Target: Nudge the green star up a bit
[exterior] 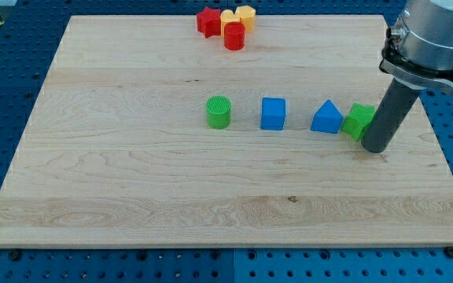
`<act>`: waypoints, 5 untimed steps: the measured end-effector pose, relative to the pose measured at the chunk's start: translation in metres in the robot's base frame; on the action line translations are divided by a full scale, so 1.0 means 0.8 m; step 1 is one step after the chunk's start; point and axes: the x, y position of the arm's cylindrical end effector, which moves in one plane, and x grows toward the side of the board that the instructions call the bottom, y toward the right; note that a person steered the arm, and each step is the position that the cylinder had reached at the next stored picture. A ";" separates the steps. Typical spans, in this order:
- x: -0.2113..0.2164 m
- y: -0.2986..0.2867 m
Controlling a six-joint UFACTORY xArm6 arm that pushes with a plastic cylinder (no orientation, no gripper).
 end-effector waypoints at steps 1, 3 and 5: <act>-0.002 0.000; -0.010 0.000; -0.010 0.000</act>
